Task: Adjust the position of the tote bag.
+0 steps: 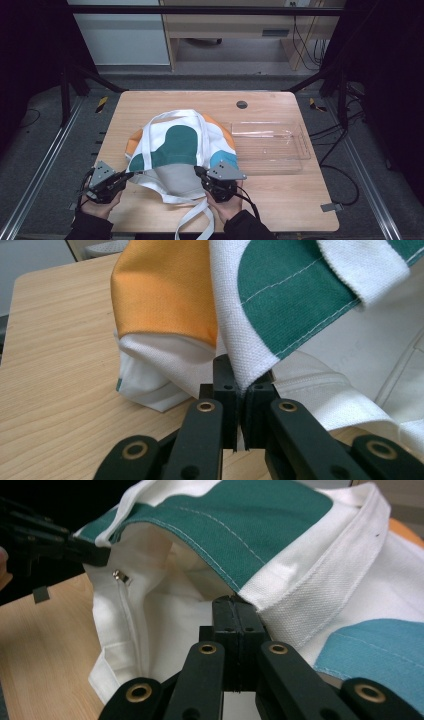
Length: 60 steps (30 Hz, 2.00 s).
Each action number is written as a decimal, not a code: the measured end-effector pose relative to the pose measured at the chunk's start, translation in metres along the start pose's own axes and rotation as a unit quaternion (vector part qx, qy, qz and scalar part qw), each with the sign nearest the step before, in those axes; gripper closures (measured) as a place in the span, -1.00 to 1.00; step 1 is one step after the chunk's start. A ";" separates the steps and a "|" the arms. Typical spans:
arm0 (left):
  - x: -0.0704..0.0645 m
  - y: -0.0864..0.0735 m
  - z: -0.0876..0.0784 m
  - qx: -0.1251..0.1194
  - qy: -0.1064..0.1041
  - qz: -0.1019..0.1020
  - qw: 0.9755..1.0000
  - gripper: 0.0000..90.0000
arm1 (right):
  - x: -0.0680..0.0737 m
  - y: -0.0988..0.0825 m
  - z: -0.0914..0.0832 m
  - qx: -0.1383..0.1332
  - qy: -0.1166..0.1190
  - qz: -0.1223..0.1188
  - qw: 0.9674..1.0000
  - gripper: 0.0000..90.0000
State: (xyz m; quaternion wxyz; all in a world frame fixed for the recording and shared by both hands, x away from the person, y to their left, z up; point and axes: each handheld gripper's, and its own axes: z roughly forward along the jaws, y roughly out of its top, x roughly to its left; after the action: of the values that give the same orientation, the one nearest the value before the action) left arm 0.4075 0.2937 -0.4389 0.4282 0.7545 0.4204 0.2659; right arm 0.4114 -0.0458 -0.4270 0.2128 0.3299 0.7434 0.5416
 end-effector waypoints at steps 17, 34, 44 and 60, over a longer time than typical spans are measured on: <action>0.000 0.000 0.001 0.000 -0.005 0.005 1.000 0.93 | -0.005 0.017 -0.002 -0.018 -0.003 -0.002 1.000 1.00; 0.000 -0.003 0.000 -0.007 -0.005 0.006 1.000 0.39 | -0.004 0.018 0.001 -0.012 -0.003 -0.002 1.000 1.00; 0.000 -0.005 -0.007 -0.016 -0.003 0.005 1.000 -0.04 | -0.006 0.017 0.000 -0.012 -0.004 -0.001 1.000 1.00; -0.003 0.009 -0.023 -0.053 -0.001 -0.023 0.998 -0.30 | -0.009 0.017 0.000 -0.006 -0.001 0.006 1.000 1.00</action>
State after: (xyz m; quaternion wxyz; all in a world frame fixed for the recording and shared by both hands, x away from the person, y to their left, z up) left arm 0.3922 0.2983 -0.4204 0.4742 0.7207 0.4229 0.2773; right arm 0.4218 -0.0486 -0.4117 0.2121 0.3331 0.7381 0.5470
